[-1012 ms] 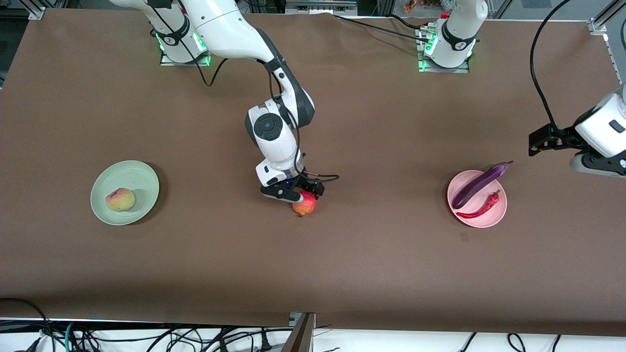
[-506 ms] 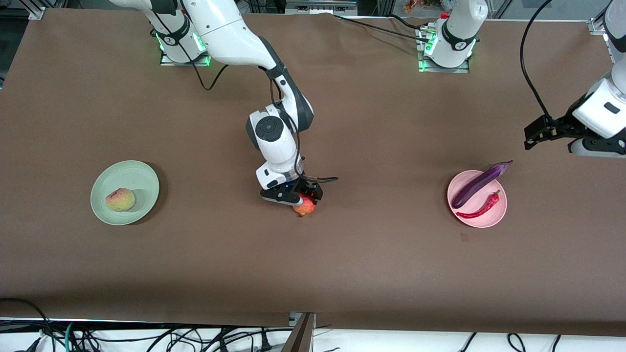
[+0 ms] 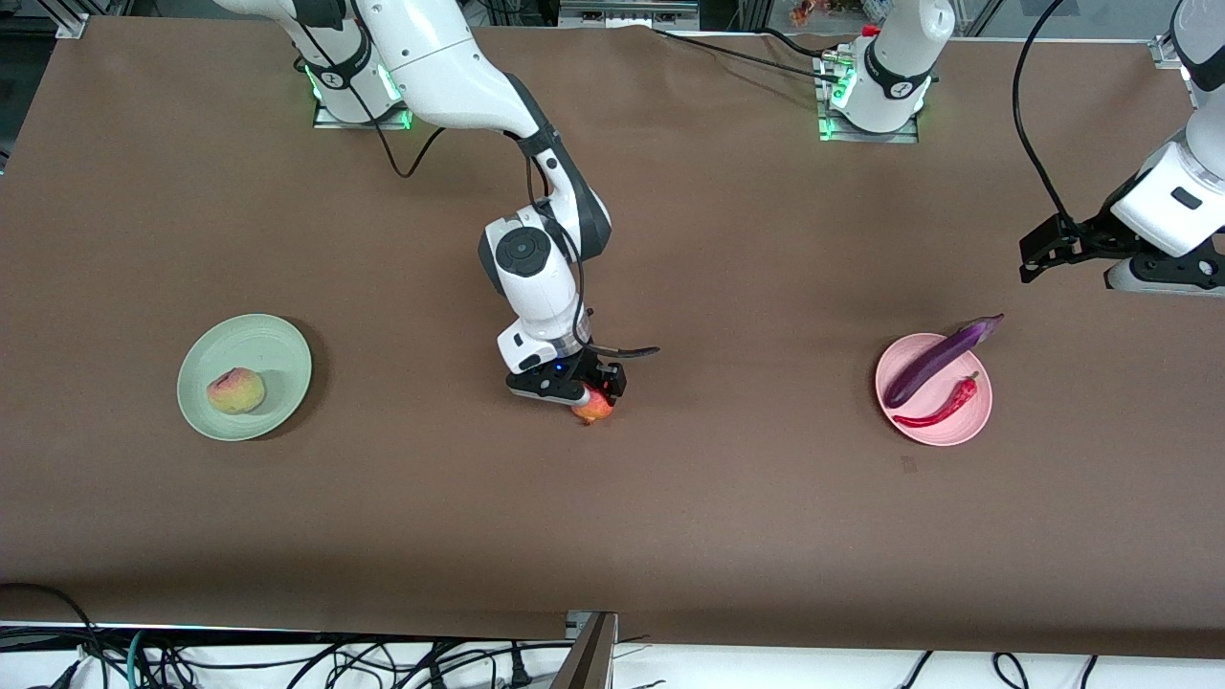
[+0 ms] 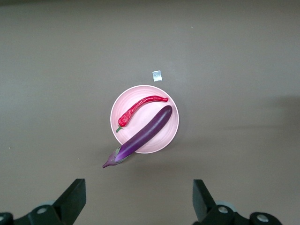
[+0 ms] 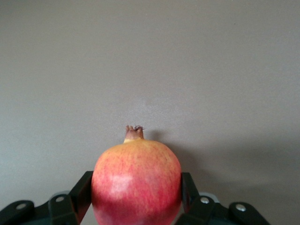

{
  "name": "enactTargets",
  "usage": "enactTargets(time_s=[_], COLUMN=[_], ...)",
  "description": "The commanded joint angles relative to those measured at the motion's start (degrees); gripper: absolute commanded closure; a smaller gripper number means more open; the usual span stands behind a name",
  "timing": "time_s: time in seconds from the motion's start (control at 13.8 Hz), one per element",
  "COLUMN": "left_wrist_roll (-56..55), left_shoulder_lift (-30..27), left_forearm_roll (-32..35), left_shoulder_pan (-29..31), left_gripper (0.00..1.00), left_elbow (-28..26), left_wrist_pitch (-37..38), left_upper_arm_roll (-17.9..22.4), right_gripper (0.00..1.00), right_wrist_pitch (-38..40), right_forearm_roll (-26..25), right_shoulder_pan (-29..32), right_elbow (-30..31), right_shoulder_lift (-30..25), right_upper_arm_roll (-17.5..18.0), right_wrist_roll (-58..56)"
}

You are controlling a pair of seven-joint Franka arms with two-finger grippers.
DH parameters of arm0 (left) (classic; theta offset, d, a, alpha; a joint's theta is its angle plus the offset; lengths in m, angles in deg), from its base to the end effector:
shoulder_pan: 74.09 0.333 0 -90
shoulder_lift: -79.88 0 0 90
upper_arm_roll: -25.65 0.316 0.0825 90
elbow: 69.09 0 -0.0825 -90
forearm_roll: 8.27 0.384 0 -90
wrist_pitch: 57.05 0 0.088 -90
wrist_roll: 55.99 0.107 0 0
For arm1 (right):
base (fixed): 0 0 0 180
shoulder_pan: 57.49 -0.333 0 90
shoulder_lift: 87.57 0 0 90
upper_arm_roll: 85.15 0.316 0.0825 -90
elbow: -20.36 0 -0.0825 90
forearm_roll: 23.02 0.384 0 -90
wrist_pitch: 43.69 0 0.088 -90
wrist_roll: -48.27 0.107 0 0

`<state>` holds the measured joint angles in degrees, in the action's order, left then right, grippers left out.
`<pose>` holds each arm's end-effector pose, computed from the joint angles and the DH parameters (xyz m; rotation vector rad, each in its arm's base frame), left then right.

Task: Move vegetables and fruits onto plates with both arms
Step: 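Carry the pomegranate with the right gripper to the green plate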

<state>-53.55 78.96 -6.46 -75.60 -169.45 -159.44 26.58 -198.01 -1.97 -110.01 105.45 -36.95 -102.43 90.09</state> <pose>0.5631 -0.0029 0.5664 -3.1077 0.0912 -0.0793 0.5864 0.4585 0.2009 -2.8470 0.3853 -0.4189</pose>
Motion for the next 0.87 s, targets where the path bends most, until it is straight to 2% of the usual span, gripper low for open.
enactTargets(time_s=[0.0, 0.22, 0.36, 0.65, 0.8], left_wrist_roll=[-0.5, -0.77, -0.77, -0.77, -0.77], left_shoulder_lift=[-1.27, -0.84, 0.3, 0.31, 0.31], left_forearm_roll=[-0.49, -0.58, -0.58, -0.58, -0.58], left_shoulder_pan=[2.55, 3.97, 3.89, 3.53, 3.62], left_gripper=[0.0, 0.0, 0.0, 0.0, 0.0], left_elbow=[-1.24, -0.55, 1.38, 1.57, 1.66], left_wrist_pitch=[-0.79, 0.51, 1.31, 1.66, 1.84], left_upper_arm_roll=[-2.59, -4.18, -4.18, -4.18, -4.18], right_gripper=[0.66, 0.66, 0.66, 0.66, 0.66], right_wrist_pitch=[-0.46, 5.14, 12.16, 31.13, 38.62], right_forearm_roll=[-1.02, -0.93, -0.84, -0.22, -0.22], right_shoulder_pan=[0.23, 0.84, 0.93, 4.25, 8.64], right_elbow=[0.24, 0.24, 0.24, 0.51, 0.94], right_shoulder_lift=[-0.61, -2.71, -4.82, -10.27, -12.64], right_upper_arm_roll=[-0.99, -1.88, -4.33, -10.04, -11.02], right_wrist_roll=[-1.47, -3.4, -6.82, -22.7, -33.07])
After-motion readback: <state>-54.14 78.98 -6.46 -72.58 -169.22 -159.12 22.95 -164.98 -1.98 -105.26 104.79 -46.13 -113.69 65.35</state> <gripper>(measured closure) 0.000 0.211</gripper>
